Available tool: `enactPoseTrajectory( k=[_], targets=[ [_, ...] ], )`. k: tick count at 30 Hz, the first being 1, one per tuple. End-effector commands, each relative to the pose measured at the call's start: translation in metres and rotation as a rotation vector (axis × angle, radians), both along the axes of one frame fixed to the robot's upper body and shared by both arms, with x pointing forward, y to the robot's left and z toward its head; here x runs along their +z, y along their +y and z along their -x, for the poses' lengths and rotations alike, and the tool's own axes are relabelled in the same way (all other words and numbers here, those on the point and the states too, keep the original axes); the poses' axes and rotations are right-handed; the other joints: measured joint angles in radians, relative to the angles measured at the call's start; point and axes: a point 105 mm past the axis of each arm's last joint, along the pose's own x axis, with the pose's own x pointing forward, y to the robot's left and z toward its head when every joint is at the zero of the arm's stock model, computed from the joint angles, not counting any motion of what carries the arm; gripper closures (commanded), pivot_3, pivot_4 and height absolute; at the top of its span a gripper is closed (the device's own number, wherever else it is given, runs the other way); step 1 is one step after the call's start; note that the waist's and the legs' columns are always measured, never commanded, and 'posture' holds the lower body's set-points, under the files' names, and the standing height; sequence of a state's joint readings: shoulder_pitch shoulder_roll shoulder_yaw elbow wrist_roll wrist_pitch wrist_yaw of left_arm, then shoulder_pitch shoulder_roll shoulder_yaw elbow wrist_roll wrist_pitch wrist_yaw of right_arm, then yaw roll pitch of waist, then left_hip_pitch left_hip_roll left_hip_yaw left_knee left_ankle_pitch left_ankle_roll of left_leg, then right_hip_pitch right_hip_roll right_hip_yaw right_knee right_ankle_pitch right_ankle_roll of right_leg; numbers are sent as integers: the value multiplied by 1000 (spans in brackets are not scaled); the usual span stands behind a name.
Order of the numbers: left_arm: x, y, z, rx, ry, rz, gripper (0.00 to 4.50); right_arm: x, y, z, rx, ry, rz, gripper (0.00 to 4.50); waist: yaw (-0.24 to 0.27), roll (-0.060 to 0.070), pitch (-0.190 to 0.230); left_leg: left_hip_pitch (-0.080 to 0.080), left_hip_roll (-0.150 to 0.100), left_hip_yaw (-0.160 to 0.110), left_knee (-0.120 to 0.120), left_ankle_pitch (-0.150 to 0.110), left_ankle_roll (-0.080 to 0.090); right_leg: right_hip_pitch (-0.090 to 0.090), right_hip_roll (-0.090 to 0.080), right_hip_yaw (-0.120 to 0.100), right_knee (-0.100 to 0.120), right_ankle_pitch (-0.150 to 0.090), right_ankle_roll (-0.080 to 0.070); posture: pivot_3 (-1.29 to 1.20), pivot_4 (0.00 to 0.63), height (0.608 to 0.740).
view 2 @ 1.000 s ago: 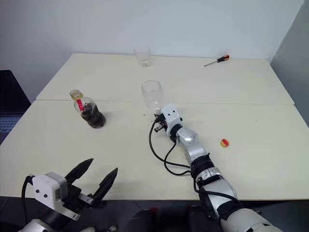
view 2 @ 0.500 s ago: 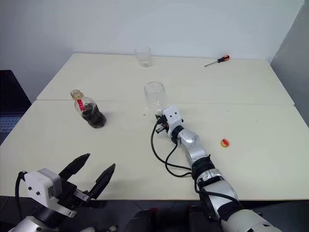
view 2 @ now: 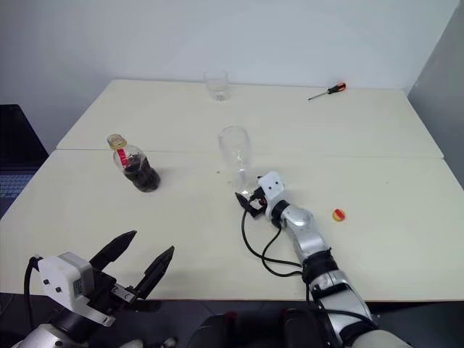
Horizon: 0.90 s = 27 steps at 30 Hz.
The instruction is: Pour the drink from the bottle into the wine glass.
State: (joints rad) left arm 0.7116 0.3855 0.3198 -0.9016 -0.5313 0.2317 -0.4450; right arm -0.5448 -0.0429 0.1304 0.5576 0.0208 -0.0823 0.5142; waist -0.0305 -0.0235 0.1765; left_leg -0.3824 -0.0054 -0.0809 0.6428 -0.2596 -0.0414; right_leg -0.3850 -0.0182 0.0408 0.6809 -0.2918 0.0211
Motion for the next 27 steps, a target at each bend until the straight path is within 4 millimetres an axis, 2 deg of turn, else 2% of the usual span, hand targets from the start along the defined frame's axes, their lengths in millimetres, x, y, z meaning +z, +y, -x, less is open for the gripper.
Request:
enactPoseTrajectory(
  k=[1,6,11,13,15,19,24,27],
  targets=[
    [11,-2,2,-1,-49,-9,0,19,-13,15,31,-32,-8,27,0,0,0,0,0,0,0,0,0,0,0,1,0,0,0,0,150,740],
    [9,14,0,67,-41,-41,0,40,-47,53,85,-42,24,27,0,1,1,0,0,-1,0,0,0,0,0,1,-1,0,0,0,150,740],
    [10,52,-4,191,-54,-99,0,67,-65,93,163,-39,-4,27,-2,1,1,0,1,0,-1,0,0,0,1,0,0,-3,3,0,150,740],
    [-25,60,-29,249,-26,-82,0,77,-69,106,181,-42,-13,27,0,5,1,0,2,-1,0,0,0,0,2,-1,-1,-4,3,0,150,740],
    [-44,65,-49,297,-16,-78,0,84,-71,122,212,-54,-2,27,9,8,0,1,0,0,0,0,0,1,2,-1,0,-4,4,0,150,740],
    [-29,64,-79,333,-99,-104,0,90,-70,145,249,-45,-1,27,14,-8,0,-1,0,-2,1,0,0,2,3,-2,-1,-2,4,0,150,740],
    [-21,66,-110,367,-158,-141,0,93,-66,155,265,-37,-1,27,13,-8,-1,1,0,-3,1,0,0,2,0,-2,-1,0,3,0,150,740],
    [-11,54,-129,335,-205,-127,0,94,-63,155,257,-38,-8,27,13,-9,-1,0,0,-2,1,0,0,2,0,-3,-1,0,3,0,150,740]
  ],
)
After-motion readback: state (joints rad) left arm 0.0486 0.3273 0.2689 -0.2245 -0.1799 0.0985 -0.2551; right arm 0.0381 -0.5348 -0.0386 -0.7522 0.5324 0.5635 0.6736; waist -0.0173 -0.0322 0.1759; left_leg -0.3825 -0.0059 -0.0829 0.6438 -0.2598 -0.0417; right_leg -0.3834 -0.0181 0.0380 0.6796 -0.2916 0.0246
